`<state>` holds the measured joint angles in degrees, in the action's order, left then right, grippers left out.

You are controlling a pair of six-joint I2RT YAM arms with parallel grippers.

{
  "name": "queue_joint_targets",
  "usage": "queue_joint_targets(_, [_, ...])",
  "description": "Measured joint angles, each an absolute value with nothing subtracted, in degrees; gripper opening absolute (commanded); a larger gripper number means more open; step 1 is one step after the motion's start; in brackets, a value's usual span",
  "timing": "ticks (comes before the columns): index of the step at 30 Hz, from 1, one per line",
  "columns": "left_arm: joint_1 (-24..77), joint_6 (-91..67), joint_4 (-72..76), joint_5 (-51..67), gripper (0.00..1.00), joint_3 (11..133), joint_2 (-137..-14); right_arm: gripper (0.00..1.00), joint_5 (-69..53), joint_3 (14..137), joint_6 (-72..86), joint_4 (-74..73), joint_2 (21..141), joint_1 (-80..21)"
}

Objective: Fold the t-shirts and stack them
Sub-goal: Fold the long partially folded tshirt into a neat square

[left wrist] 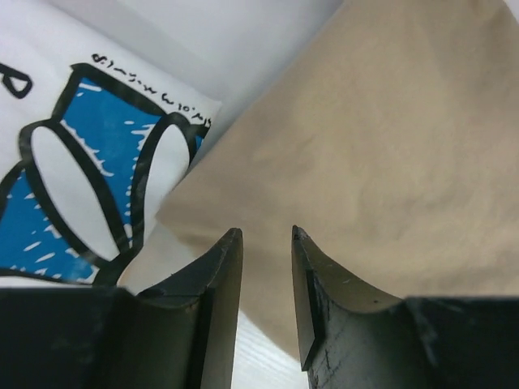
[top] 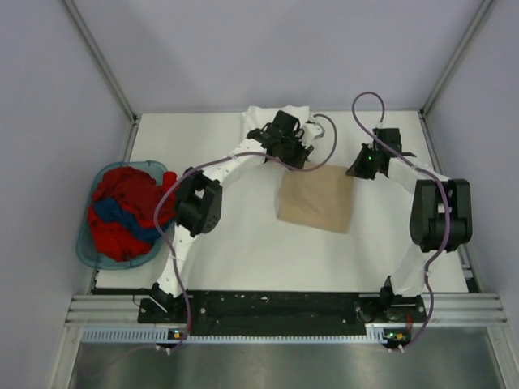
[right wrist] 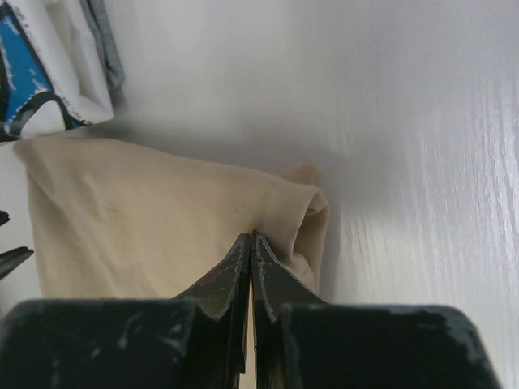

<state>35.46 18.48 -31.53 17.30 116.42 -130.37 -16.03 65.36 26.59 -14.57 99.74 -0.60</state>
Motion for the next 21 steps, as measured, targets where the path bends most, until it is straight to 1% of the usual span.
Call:
queue_joint_targets(5, [35.64, 14.37, -31.4, 16.19, 0.37, 120.03, -136.0, 0.0, -15.57, 69.97, 26.83, -14.55, 107.24, -0.6])
queue_joint_targets(6, [35.35, 13.56, -31.44, 15.57, 0.37, 120.64, -137.16, 0.01, -15.42, 70.59, 26.96, -14.55, 107.9, -0.6])
queue_joint_targets(8, [34.3, 11.88, -32.25, 14.74, 0.41, 123.22, -140.49, 0.08, -15.0, 71.57, 27.24, -14.17, 108.97, -0.6])
queue_joint_targets(11, [33.04, 10.31, -32.71, 13.91, 0.54, 124.51, -142.41, 0.18, -14.61, 72.03, 27.7, -14.33, 109.4, -0.6])
queue_joint_targets(13, [32.62, 9.69, -33.17, 13.39, 0.58, 124.97, -142.37, 0.31, -14.61, 72.42, 27.75, -14.5, 109.47, -0.6])
queue_joint_targets(15, [32.29, 8.45, -33.26, 13.43, 0.62, 125.23, -141.95, 0.41, -14.72, 72.99, 27.49, -14.9, 109.47, -0.6])
queue_joint_targets(18, [32.12, 5.67, -33.06, 14.17, 0.68, 121.99, -139.02, 0.55, -14.66, 72.99, 26.48, -16.19, 108.4, -0.58])
queue_joint_targets(21, [31.94, 2.83, -33.12, 15.2, 0.72, 116.75, -133.78, 0.61, -13.72, 70.3, 25.58, -17.04, 103.66, -0.58])
